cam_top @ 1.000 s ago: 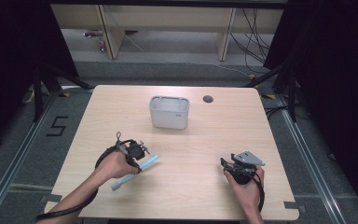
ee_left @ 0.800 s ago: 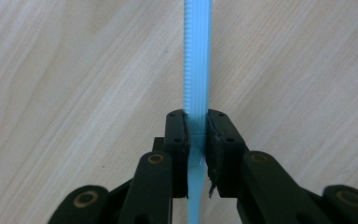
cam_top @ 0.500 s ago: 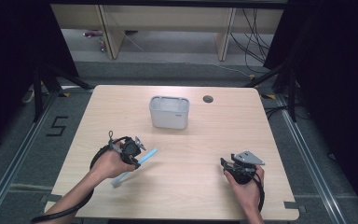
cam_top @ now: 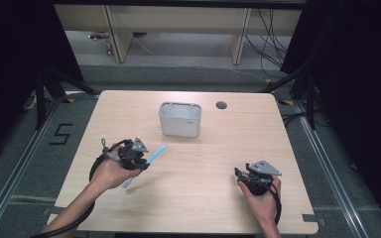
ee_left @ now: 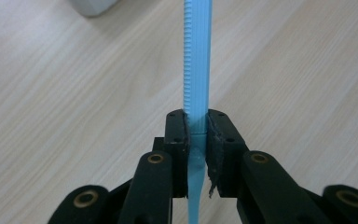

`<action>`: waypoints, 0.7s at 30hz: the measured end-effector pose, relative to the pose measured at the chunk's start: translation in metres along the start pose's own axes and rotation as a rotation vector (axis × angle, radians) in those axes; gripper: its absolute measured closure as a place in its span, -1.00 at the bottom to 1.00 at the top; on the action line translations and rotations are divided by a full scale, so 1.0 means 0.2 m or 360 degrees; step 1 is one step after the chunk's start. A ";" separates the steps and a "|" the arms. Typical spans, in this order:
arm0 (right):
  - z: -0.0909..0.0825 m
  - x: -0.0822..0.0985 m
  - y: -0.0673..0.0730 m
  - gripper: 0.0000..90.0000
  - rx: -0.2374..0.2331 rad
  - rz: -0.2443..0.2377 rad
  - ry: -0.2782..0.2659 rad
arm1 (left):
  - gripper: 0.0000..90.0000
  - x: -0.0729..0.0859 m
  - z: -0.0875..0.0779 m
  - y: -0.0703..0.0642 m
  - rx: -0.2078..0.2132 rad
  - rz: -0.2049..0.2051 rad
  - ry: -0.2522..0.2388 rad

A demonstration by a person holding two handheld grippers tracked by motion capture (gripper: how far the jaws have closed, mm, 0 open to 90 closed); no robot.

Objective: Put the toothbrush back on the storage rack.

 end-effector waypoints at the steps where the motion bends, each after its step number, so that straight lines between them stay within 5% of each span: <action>1: 0.00 0.00 0.00 0.15 0.0000 0.0002 0.0013 | 0.75 0.00 0.00 0.00 0.0007 -0.0009 -0.0015; 9: -0.01 0.00 0.00 0.15 -0.0006 0.0017 0.0008 | 0.75 -0.01 -0.02 0.01 -0.0013 -0.0062 -0.0109; 17: -0.01 -0.01 0.00 0.14 -0.0010 -0.0004 -0.0022 | 0.75 0.00 -0.03 0.00 -0.0032 0.0122 -0.0066; 21: -0.02 -0.02 0.04 0.09 -0.0083 -0.0014 0.0000 | 0.74 0.00 -0.03 -0.01 -0.0030 0.0229 -0.0056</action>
Point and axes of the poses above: each handheld gripper's, and its own axes: z roughly forward along the jaws, x roughly out of its underside, y roughly to its left, the point moved 9 cm from there along z, roughly forward along the jaws, and after that the axes turned 6 degrees about -x, right-handed, at the moved point
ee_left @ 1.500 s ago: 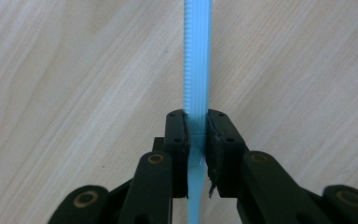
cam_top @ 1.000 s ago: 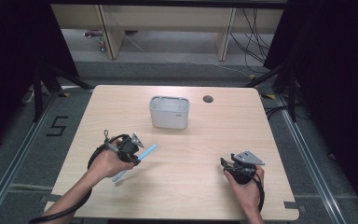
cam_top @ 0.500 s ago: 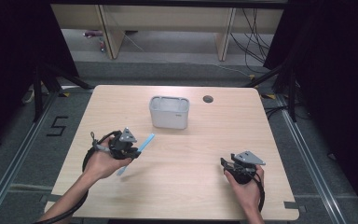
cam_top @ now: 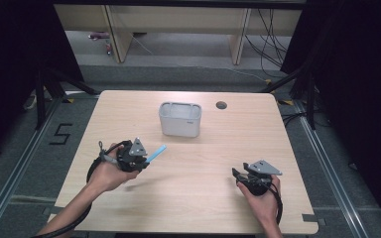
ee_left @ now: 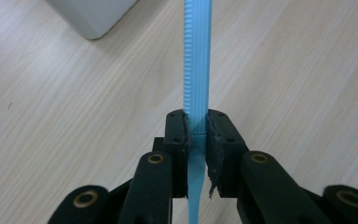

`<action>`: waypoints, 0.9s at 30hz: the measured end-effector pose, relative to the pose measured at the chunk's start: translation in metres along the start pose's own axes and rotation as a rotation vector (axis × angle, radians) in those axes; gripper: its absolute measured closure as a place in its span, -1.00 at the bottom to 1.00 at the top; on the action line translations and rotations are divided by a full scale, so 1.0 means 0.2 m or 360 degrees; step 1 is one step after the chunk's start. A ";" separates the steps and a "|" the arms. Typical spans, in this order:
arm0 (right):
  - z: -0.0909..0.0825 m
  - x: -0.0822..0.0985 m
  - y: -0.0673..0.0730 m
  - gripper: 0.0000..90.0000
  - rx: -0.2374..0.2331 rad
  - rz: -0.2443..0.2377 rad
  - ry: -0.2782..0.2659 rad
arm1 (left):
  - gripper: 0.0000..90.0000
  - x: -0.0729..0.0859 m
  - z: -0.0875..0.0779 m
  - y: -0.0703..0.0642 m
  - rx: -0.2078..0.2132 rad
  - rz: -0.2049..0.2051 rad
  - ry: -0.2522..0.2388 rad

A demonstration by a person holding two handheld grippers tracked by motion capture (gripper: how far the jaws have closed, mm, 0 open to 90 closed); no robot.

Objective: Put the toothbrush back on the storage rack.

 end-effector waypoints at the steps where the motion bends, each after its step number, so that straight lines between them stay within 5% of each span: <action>1: 0.00 -0.01 0.01 0.09 -0.0037 -0.0035 0.0016 | 0.74 0.00 0.00 0.00 0.0001 0.0042 0.0013; 4: -0.01 -0.03 0.08 0.07 -0.0167 -0.0142 0.0082 | 0.74 0.01 -0.01 -0.03 0.0043 0.0131 0.0046; 8: -0.02 -0.05 0.15 0.06 -0.0319 -0.0393 0.0227 | 0.74 0.01 -0.02 -0.07 0.0094 0.0288 0.0106; 16: -0.06 -0.05 0.42 0.04 -0.0763 -0.0769 0.0538 | 0.74 0.00 -0.01 -0.20 0.0259 0.0549 0.0197; 21: -0.05 -0.09 0.57 -0.03 -0.0878 -0.0937 0.0528 | 0.74 -0.03 0.00 -0.28 0.0318 0.0690 0.0233; 27: 0.00 -0.13 0.70 -0.10 -0.0956 -0.1011 0.0475 | 0.74 -0.07 0.00 -0.37 0.0361 0.0788 0.0247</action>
Point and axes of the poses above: each handheld gripper's, and its own axes: z roughly forward along the jaws, x roughly out of its underside, y roughly to its left, the point moved 9 cm from there along z, roughly forward along the jaws, and after that the axes turned 6 degrees about -x, right-handed, at the moved point
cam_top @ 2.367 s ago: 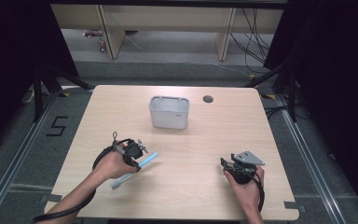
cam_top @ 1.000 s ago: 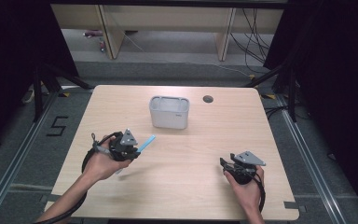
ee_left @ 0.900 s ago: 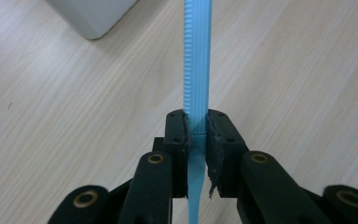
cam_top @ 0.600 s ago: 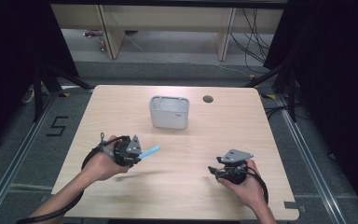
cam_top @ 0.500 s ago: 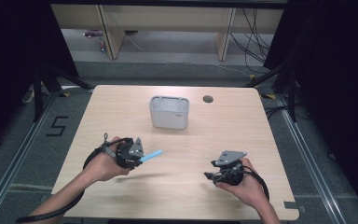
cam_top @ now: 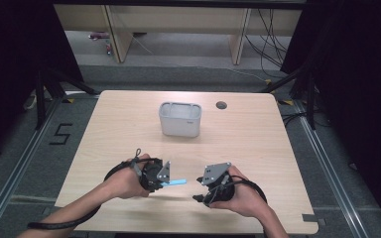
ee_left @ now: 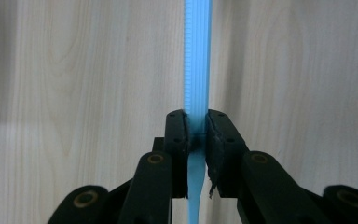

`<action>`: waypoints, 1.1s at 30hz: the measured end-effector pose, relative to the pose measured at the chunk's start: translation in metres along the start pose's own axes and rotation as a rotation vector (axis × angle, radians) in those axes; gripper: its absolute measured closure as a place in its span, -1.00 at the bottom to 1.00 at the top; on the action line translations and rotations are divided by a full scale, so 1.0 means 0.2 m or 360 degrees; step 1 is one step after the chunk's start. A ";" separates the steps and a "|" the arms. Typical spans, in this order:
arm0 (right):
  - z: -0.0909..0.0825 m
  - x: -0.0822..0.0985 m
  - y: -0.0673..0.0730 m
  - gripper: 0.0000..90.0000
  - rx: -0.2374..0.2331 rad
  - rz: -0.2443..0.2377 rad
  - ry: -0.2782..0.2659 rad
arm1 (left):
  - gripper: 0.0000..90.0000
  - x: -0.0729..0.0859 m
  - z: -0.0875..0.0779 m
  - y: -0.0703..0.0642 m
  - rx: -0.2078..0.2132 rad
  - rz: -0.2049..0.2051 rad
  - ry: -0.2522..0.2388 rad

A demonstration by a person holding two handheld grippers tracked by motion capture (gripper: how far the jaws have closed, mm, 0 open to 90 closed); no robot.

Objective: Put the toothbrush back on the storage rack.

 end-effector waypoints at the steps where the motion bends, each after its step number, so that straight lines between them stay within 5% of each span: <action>1: 0.01 -0.02 0.01 -0.11 -0.0025 0.0019 -0.0014 | 0.74 -0.01 0.00 0.00 0.0003 0.0014 0.0003; 9: 0.05 -0.11 0.02 -0.09 -0.0050 -0.0068 -0.0093 | 0.74 -0.05 0.01 -0.03 0.0017 0.0069 0.0007; 25: 0.11 -0.12 0.05 0.41 -0.0152 -0.0147 -0.0090 | 0.74 -0.09 0.00 -0.07 0.0047 0.0121 0.0003; 31: 0.12 -0.12 0.06 0.46 -0.0182 -0.0147 -0.0107 | 0.74 -0.10 0.01 -0.09 0.0060 0.0133 -0.0001; 32: 0.12 -0.12 0.07 0.47 -0.0184 -0.0100 -0.0098 | 0.74 -0.10 0.01 -0.09 0.0064 0.0130 0.0003; 33: 0.12 -0.12 0.06 0.48 -0.0178 -0.0139 -0.0106 | 0.74 -0.10 0.01 -0.09 0.0061 0.0144 0.0004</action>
Point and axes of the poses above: each handheld gripper's, and its own axes: z roughly forward along the jaws, x roughly out of its underside, y roughly to its left, the point moved 9 cm from there along z, roughly forward along the jaws, and after that the axes turned 6 degrees about -x, right-handed, at the moved point
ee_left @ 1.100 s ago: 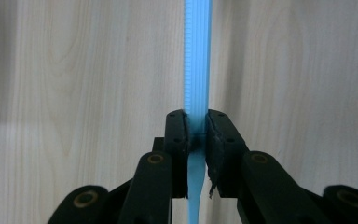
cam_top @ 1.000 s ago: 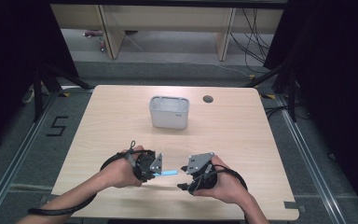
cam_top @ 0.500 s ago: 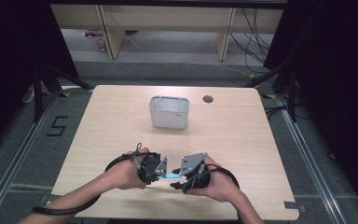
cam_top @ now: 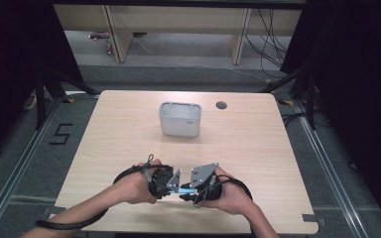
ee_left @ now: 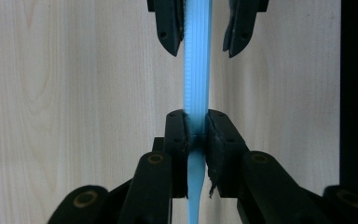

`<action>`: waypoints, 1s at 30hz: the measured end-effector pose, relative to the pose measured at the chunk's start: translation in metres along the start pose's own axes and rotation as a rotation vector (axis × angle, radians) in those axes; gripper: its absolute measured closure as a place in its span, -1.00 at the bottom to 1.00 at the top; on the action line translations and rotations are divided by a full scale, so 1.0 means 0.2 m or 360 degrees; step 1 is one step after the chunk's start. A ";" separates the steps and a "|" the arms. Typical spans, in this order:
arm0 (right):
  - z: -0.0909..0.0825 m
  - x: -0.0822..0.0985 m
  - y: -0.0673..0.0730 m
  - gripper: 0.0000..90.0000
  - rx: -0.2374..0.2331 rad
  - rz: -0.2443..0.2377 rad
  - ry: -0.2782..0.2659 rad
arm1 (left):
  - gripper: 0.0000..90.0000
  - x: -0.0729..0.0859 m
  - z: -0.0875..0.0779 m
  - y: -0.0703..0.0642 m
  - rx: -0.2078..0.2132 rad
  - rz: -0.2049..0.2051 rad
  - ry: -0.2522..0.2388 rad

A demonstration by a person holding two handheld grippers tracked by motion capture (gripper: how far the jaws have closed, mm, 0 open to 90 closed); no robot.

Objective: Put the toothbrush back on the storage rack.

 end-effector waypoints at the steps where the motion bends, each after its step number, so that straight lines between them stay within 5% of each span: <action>1: 0.00 0.00 0.00 0.51 -0.0007 -0.0002 -0.0004 | 0.74 0.00 0.00 0.00 0.0007 -0.0001 0.0001; 5: 0.00 -0.01 0.01 0.74 -0.0014 -0.0007 -0.0008 | 0.74 -0.01 0.00 -0.02 0.0020 0.0018 -0.0006; 11: -0.01 0.00 0.02 0.75 -0.0023 0.0045 -0.0020 | 0.72 -0.01 0.00 -0.02 0.0008 -0.0010 -0.0036; 13: -0.02 0.00 0.01 0.75 0.0016 -0.0002 -0.0032 | 0.66 -0.02 -0.01 0.01 -0.0031 -0.0047 -0.0073; 20: -0.07 0.05 -0.07 0.75 0.0181 0.0083 -0.0067 | 0.08 0.00 -0.09 0.09 -0.0226 -0.0292 -0.0314; 22: -0.09 0.07 -0.07 0.75 0.0215 0.0183 -0.0097 | -0.02 0.01 -0.11 0.11 -0.0249 -0.0411 -0.0424; 23: -0.10 0.07 -0.09 0.75 0.0239 0.0156 -0.0119 | -0.06 0.01 -0.12 0.12 -0.0273 -0.0462 -0.0473; 30: -0.17 0.12 -0.16 0.75 0.0423 0.0286 -0.0223 | -0.22 0.09 -0.17 0.18 -0.0369 -0.0850 -0.0818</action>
Point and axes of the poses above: each handheld gripper's, and its own axes: z roughly forward along the jaws, x roughly out of its underside, y roughly to its left, the point moved 9 cm from there along z, roughly forward along the jaws, and after that the axes turned 6 degrees about -x, right-handed, at the moved point
